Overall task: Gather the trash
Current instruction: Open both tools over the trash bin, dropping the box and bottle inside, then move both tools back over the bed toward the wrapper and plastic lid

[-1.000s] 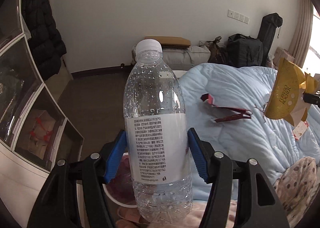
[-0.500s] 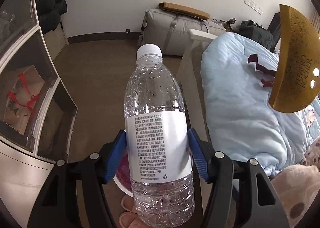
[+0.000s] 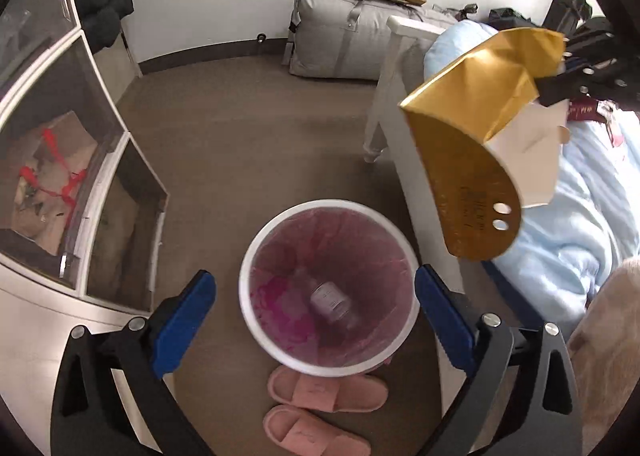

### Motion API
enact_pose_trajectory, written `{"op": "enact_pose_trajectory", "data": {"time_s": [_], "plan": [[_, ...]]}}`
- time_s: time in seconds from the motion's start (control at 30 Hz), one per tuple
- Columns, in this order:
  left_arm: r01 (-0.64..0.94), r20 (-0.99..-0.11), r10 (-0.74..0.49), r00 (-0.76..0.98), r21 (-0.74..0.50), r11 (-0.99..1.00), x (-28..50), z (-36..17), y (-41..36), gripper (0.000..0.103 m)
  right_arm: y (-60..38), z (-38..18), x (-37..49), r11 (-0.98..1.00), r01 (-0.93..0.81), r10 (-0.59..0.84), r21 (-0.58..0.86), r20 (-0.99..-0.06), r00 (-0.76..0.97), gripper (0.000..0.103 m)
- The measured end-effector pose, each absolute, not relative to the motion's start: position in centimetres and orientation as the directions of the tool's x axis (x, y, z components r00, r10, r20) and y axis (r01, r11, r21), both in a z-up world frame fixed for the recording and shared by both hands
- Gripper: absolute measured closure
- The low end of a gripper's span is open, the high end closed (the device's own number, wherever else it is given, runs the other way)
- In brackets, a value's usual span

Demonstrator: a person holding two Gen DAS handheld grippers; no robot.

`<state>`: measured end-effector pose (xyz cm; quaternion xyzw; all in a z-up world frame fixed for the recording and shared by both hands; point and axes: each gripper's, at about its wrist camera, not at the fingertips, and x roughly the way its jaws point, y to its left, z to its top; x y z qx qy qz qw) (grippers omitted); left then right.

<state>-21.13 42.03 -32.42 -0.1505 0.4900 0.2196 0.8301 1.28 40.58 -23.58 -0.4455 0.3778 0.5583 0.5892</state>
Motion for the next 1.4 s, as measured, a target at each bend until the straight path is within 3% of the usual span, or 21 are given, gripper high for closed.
{"op": "enact_pose_trajectory", "data": {"time_s": [0.2, 0.3, 0.33, 0.4, 0.43, 0.9, 1.17, 1.4], "plan": [[-0.492, -0.896, 0.256, 0.362, 0.049, 0.869, -23.2, -31.1, 41.4, 0.005, 43.0, -26.7, 0.1, -0.078, -0.993, 0.274, -0.091, -0.959, 0.066, 0.098], [-0.492, -0.902, 0.26, 0.346, 0.062, 0.869, -24.2, -30.6, 41.5, 0.005, 44.0, -28.0, -1.0, -0.124, -0.988, 0.25, -0.091, -0.966, 0.058, 0.087], [-0.495, -0.902, 0.264, 0.34, 0.067, 0.866, -24.5, -30.5, 41.5, 0.005, 44.3, -28.4, -1.4, -0.139, -0.984, 0.249, -0.112, -0.966, 0.075, 0.06], [-0.502, -0.904, 0.267, 0.333, 0.07, 0.862, -24.9, -30.3, 41.6, 0.005, 44.6, -28.7, -2.3, -0.155, -0.969, 0.283, -0.192, -0.949, 0.142, 0.02], [-0.506, -0.905, 0.27, 0.329, 0.072, 0.86, -25.0, -30.2, 41.7, 0.005, 44.7, -28.8, -2.7, -0.167, -0.961, 0.305, -0.221, -0.939, 0.163, 0.016], [-0.478, -0.882, 0.286, 0.375, 0.08, 0.875, -22.0, -26.7, 40.1, 0.005, 38.5, -23.8, 0.6, 0.013, -0.962, 0.334, -0.273, -0.906, 0.261, 0.012], [-0.43, -0.826, 0.252, 0.504, 0.013, 0.903, -17.6, -20.4, 37.1, 0.005, 28.0, -17.6, 4.4, 0.219, -0.925, 0.353, -0.309, -0.859, 0.371, 0.011], [-0.289, -0.788, 0.237, 0.568, 0.078, 0.954, -11.9, -16.8, 31.0, 0.005, 17.6, -13.6, 8.1, 0.395, -0.854, 0.335, -0.34, -0.812, 0.478, 0.009]]}}
